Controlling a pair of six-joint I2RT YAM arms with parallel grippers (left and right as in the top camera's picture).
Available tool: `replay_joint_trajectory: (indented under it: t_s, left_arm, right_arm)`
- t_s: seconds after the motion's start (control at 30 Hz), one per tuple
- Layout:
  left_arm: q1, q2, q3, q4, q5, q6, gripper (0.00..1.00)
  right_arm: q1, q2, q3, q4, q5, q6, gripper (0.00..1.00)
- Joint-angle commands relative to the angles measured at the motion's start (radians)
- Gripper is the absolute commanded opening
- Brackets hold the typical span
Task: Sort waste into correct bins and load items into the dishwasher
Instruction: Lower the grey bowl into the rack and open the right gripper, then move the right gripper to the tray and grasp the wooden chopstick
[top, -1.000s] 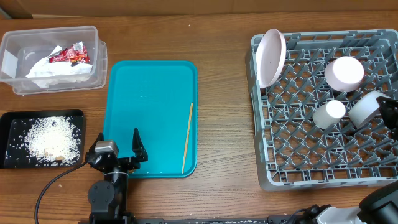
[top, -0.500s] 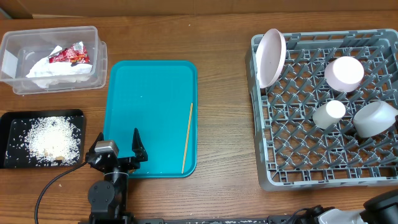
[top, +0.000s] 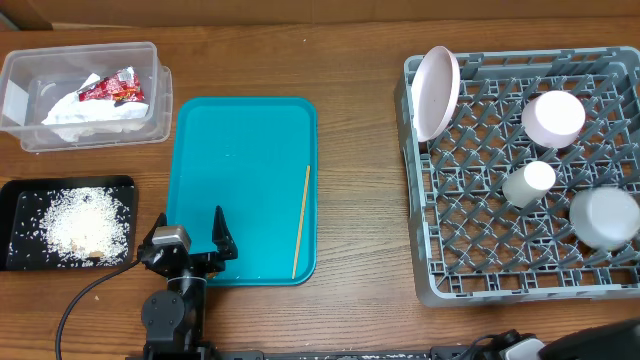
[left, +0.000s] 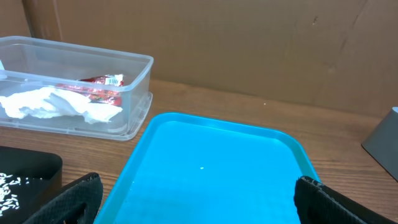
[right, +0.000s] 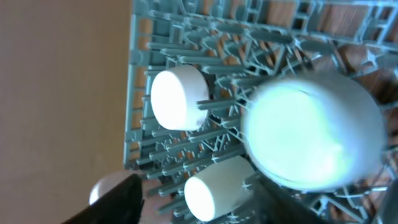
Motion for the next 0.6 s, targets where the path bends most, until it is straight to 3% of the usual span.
replay_joint_trajectory:
  t_s: [0.0,0.07,0.2,0.33,0.57]
  left_arm:
    - [-0.004,-0.009,-0.004,0.003,-0.012,0.022,1.0]
    - [-0.004,-0.009,-0.004,0.003,-0.012,0.022,1.0]
    - [-0.004,-0.009,-0.004,0.003,-0.013,0.022,1.0]
    - [-0.004,-0.009,-0.004,0.003,-0.013,0.022,1.0]
    - [-0.004,-0.009,-0.004,0.003,-0.012,0.022,1.0]
  right_arm:
    - [0.046,-0.073,0.033,-0.003,0.019,-0.035,0.62]
    - [0.09,-0.087,0.033,-0.007,0.054,-0.041,0.6]
    - [0.229,-0.082,0.033,-0.024,0.186,-0.018,0.4]
    - [0.382,-0.08,0.033,-0.032,0.169,-0.05,0.41]
    - [0.774,-0.08,0.033,-0.024,0.051,-0.269,0.45]
